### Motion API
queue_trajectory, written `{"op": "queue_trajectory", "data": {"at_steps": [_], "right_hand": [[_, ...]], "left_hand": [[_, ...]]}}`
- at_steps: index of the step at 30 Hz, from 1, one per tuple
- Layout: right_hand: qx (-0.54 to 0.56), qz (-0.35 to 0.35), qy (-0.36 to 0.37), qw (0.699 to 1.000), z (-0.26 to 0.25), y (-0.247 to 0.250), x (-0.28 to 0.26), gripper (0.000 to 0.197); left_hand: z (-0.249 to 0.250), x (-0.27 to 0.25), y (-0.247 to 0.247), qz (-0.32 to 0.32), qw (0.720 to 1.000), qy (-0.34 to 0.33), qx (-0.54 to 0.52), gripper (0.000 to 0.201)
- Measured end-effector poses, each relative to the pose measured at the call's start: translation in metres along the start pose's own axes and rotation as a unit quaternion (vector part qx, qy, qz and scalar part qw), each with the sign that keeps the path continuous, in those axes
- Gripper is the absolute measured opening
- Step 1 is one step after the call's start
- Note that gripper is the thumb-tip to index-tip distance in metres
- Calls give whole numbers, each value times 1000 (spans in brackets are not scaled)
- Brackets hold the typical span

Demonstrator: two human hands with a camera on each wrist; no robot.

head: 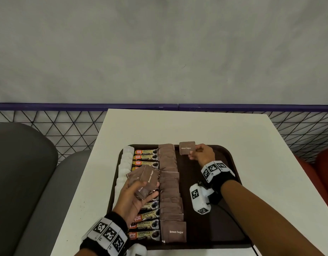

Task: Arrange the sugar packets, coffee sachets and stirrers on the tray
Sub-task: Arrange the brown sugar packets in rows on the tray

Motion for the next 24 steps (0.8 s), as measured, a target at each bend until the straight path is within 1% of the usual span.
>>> {"op": "queue_trajectory", "data": {"at_steps": [2, 4, 6, 10, 16, 19, 22, 24], "right_hand": [[-34, 8, -4, 999, -1, -4, 2, 16], [-96, 11, -5, 995, 0, -7, 3, 22], [-137, 7, -3, 991, 0, -9, 3, 20], [-158, 6, -8, 987, 1, -15, 5, 18], [-162, 2, -5, 987, 3, -19, 6, 19], [-158, -2, 17, 987, 2, -17, 4, 23], [-175, -1, 58, 983, 1, -13, -3, 35], [-184, -11, 100, 978, -2, -13, -12, 30]], "left_hand": [[1, 0, 1, 3, 1000, -2, -12, 38], [2, 1, 3, 10, 1000, -2, -19, 38], [3, 0, 4, 17, 1000, 2, -20, 38], [4, -1, 7, 26, 1000, 5, -11, 42], [5, -2, 12, 31, 999, 4, -11, 40], [6, -4, 13, 29, 1000, 2, -11, 39], [7, -5, 12, 21, 1000, -2, -12, 39], [7, -7, 11, 21, 1000, -6, -4, 40]]}}
Point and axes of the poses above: each hand's wrist, its own x-axis towards the middle knuckle, its own y-axis out of the back of the hand, z = x × y, the point moved 2 cm from there along x, towards the middle knuckle, and after that the axes turned 13 degrees about y, right-handed, at the moved point
